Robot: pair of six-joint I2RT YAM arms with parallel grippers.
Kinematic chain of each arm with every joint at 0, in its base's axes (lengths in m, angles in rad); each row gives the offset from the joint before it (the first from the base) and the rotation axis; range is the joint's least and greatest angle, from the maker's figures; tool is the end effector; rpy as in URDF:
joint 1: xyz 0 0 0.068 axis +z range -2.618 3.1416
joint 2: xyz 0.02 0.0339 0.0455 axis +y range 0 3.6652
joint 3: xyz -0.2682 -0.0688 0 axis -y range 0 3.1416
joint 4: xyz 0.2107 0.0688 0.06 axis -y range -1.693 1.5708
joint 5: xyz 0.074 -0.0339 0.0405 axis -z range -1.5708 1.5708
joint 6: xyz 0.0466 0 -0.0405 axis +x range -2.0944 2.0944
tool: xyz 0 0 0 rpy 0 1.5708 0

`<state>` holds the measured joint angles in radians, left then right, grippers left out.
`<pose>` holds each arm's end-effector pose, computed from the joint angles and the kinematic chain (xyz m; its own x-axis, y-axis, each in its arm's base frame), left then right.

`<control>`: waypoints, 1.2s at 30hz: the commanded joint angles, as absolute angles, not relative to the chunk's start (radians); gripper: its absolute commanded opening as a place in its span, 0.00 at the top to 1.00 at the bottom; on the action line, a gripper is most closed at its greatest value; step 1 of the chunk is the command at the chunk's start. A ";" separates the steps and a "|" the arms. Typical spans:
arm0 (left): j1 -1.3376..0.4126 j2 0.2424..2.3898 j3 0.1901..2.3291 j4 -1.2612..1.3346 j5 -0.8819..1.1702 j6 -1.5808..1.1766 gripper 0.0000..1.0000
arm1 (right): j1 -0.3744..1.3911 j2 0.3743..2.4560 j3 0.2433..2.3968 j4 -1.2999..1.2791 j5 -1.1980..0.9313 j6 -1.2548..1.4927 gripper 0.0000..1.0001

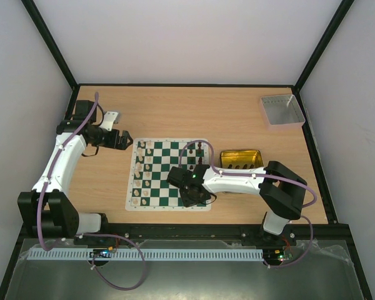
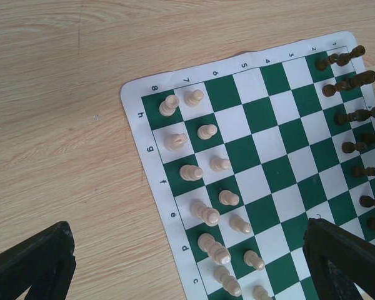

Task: Set up the chess pieces on the board
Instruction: Place the chess piece on the chessboard.

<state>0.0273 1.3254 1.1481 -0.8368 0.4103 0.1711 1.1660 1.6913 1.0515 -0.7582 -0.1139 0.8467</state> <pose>0.2349 -0.0122 0.2965 -0.8047 0.1342 -0.5783 0.3274 0.9129 -0.2437 0.1045 0.2574 0.1836 -0.9469 -0.3202 -0.0300 -0.3194 0.9256 0.2030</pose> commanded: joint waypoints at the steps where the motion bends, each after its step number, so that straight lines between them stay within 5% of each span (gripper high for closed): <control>1: 0.031 1.310 1.137 -0.836 0.416 0.160 0.01 | 1.176 1.703 1.049 -0.792 -0.102 0.853 0.93; 18: 0.034 1.317 1.134 -0.828 0.418 0.160 0.01 | 1.175 1.720 1.055 -0.795 -0.111 0.838 0.76; 24: 0.034 1.317 1.132 -0.826 0.420 0.160 0.01 | 1.175 1.706 1.071 -0.821 -0.070 0.839 0.60; 31: 0.034 1.327 1.130 -0.825 0.420 0.160 0.01 | 1.170 1.692 1.099 -0.840 -0.073 0.803 0.58; 36: 0.034 1.327 1.128 -0.827 0.423 0.161 0.01 | 1.085 1.627 1.123 -0.846 -0.112 0.757 0.46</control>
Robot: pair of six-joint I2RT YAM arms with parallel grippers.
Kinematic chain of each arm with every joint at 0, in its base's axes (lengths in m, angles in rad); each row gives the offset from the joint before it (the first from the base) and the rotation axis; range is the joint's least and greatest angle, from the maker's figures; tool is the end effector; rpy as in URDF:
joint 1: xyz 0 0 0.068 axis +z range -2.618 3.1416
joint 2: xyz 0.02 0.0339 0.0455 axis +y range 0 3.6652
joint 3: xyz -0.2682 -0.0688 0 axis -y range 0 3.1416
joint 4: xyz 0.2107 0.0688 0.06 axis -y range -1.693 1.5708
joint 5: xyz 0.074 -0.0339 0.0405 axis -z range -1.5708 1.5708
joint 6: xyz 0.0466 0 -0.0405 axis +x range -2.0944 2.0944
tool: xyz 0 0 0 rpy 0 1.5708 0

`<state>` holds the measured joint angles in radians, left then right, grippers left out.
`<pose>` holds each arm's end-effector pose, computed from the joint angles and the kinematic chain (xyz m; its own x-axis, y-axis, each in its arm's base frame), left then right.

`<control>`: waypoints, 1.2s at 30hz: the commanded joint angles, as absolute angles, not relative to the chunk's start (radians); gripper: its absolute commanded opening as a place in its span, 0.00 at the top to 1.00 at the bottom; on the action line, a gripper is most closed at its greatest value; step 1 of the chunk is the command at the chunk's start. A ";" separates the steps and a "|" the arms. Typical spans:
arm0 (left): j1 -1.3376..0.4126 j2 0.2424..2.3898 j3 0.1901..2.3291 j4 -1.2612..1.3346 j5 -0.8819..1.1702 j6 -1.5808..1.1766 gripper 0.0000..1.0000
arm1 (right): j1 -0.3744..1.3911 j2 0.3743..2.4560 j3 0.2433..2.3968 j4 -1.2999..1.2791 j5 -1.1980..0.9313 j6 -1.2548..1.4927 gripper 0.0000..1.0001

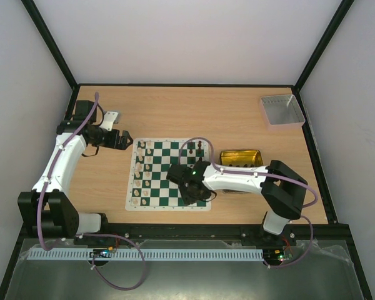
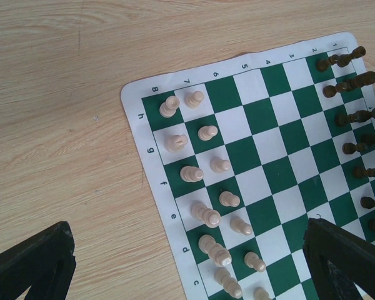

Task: Set up the chess pieces on the board
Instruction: Place the chess piece on the chessboard, then pick up the chess piece from the storage box.

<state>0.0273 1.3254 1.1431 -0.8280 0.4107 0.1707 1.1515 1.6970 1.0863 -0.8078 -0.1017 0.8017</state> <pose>0.2354 -0.0122 0.2956 -0.8026 0.1339 -0.5813 0.3282 0.9128 -0.2429 0.1093 0.2568 0.1889 -0.9373 -0.3470 -0.0334 -0.3472 0.9206 0.1788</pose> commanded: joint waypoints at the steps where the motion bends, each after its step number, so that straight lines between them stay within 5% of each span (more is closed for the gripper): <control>1: 0.034 1.328 1.128 -0.826 0.423 0.163 0.01 | 1.061 1.607 1.125 -0.840 -0.142 0.745 0.45; 8: 0.034 1.328 1.126 -0.827 0.423 0.163 0.01 | 0.779 1.464 1.112 -0.877 -0.122 0.681 0.47; 15: 0.034 1.330 1.128 -0.829 0.421 0.162 0.01 | 0.523 1.556 1.132 -0.915 -0.023 0.640 0.59; 36: 0.034 1.330 1.118 -0.827 0.422 0.163 0.01 | 0.376 1.652 1.121 -0.848 -0.014 0.610 0.66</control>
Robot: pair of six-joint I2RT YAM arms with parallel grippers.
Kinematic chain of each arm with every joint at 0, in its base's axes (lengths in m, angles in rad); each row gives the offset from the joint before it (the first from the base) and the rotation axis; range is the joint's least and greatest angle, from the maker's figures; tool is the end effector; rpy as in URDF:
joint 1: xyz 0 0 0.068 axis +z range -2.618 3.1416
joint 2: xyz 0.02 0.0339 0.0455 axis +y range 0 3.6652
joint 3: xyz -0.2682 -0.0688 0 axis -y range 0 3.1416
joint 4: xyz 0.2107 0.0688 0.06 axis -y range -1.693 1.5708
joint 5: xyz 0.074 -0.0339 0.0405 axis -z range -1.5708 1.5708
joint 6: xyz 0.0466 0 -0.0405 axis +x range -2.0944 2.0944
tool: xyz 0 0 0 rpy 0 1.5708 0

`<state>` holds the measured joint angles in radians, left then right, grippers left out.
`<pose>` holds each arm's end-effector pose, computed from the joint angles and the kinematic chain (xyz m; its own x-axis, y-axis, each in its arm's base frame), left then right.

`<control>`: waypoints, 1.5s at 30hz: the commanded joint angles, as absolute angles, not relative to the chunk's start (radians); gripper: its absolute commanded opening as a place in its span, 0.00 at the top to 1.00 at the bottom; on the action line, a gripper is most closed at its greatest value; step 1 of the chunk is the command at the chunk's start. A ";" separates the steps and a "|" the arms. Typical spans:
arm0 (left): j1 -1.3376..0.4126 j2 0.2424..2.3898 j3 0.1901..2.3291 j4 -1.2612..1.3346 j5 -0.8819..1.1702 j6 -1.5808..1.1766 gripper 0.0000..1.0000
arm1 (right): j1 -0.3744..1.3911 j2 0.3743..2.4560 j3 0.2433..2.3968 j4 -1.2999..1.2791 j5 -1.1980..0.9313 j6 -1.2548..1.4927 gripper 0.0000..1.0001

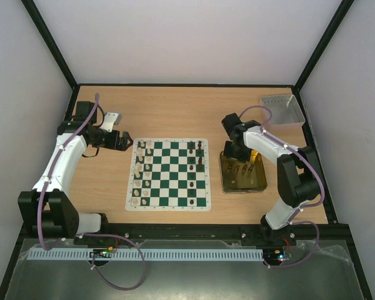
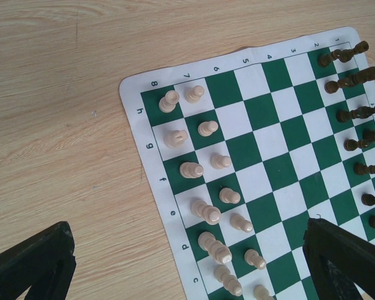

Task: Set up the chess pieces on the board
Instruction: Pick up the chess piece from the storage box.

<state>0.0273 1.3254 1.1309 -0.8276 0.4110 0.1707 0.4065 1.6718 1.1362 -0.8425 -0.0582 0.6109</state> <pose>0.2345 -0.0122 0.2922 -0.8094 0.1337 -0.5719 0.3255 0.9126 -0.2473 0.2579 0.1140 0.2061 -0.9707 0.2056 -0.1241 0.1854 0.9701 0.1566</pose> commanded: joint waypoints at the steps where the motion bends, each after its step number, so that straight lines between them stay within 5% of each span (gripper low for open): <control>1: 0.034 1.332 1.118 -0.826 0.423 0.163 0.01 | 0.366 1.644 1.119 -0.852 -0.004 0.613 0.67; 12: 0.034 1.355 1.126 -0.824 0.432 0.163 0.01 | 0.195 1.527 1.049 -0.876 0.056 0.631 0.68; 45: 0.028 1.397 1.137 -0.825 0.440 0.164 0.01 | 0.176 1.502 0.944 -0.820 -0.029 0.648 0.73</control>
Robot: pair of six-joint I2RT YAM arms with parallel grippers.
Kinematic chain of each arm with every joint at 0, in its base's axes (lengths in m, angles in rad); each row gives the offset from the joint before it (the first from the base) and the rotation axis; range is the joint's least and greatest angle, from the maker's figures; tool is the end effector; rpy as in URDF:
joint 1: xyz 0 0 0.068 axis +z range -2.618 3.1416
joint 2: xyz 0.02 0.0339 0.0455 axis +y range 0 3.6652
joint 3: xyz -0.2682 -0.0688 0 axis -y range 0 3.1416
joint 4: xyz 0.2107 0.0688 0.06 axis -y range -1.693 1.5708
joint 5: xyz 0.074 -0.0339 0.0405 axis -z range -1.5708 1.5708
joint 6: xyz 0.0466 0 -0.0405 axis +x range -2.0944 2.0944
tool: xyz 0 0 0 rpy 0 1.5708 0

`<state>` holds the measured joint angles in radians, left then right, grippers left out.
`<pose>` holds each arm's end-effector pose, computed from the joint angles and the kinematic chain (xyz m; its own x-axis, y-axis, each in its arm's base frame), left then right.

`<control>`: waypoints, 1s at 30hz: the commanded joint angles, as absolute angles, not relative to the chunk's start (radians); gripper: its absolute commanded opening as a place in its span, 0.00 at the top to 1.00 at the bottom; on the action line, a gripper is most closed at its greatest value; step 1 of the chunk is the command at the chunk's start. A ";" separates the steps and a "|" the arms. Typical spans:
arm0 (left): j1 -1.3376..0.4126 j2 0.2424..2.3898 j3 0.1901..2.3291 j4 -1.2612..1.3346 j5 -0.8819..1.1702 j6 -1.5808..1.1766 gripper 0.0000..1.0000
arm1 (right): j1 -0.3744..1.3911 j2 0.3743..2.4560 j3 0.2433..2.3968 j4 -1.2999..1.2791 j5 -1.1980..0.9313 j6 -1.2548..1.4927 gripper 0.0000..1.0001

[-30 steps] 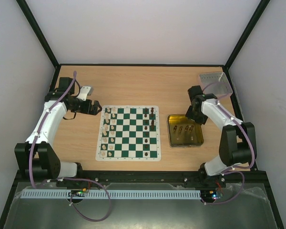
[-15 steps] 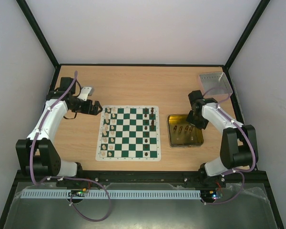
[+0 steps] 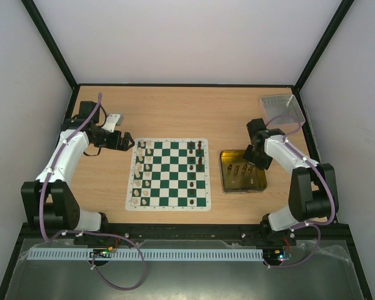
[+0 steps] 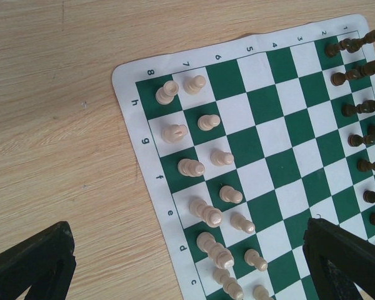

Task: Set up the chess pieces on the board
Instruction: Pick up the chess piece from the storage box.

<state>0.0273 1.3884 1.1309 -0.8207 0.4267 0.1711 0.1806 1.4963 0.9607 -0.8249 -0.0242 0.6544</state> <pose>0.2459 -0.0126 0.2790 -0.8388 0.1322 -0.5281 0.3183 0.9061 -0.2788 0.2330 0.0437 0.2071 -0.8756 0.4587 -0.1512 0.4392 0.8865 0.1458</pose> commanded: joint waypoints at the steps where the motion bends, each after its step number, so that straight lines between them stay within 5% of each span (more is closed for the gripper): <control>1: 0.028 1.398 1.137 -0.824 0.439 0.165 0.01 | 0.176 1.503 0.941 -0.818 -0.033 0.648 0.73; 13: 0.028 1.393 1.134 -0.822 0.437 0.165 0.01 | 0.175 1.510 0.918 -0.796 -0.027 0.651 0.93; 30: 0.028 1.387 1.131 -0.821 0.439 0.163 0.01 | 0.191 1.410 0.952 -0.866 0.088 0.641 0.97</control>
